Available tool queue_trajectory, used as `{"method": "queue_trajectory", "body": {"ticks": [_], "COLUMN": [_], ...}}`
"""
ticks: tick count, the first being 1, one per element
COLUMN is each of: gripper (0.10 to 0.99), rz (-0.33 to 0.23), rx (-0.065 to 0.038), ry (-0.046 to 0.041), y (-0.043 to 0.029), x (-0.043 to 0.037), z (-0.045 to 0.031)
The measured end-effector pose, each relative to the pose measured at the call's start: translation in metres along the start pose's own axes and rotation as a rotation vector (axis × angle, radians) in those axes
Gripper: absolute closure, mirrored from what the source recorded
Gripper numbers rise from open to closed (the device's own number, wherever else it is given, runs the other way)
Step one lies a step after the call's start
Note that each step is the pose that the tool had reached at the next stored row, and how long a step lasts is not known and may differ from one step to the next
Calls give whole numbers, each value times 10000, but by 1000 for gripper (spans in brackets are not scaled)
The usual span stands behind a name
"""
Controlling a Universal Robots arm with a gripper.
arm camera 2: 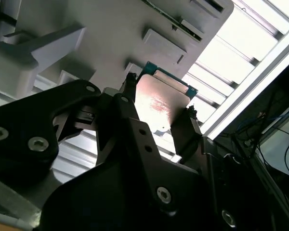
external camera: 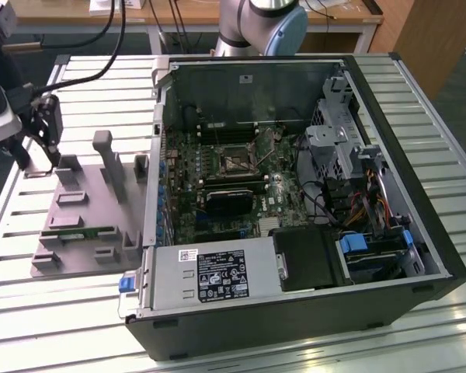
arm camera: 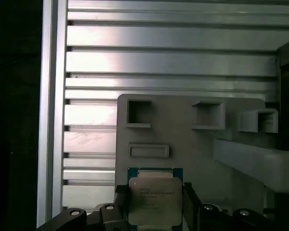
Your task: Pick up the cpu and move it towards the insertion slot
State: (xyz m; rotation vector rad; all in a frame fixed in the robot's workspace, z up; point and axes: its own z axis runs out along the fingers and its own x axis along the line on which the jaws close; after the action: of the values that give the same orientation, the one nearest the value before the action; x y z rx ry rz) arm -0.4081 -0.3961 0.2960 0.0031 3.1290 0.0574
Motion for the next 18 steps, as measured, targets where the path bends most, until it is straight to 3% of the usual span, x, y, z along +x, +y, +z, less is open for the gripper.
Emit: {"method": "queue_trajectory", "body": {"ticks": [18], "gripper": [549], "rz": [-5], "rx": [-1], "ry": [-133], "y": [25], "x": [-8], "z": [-681]}}
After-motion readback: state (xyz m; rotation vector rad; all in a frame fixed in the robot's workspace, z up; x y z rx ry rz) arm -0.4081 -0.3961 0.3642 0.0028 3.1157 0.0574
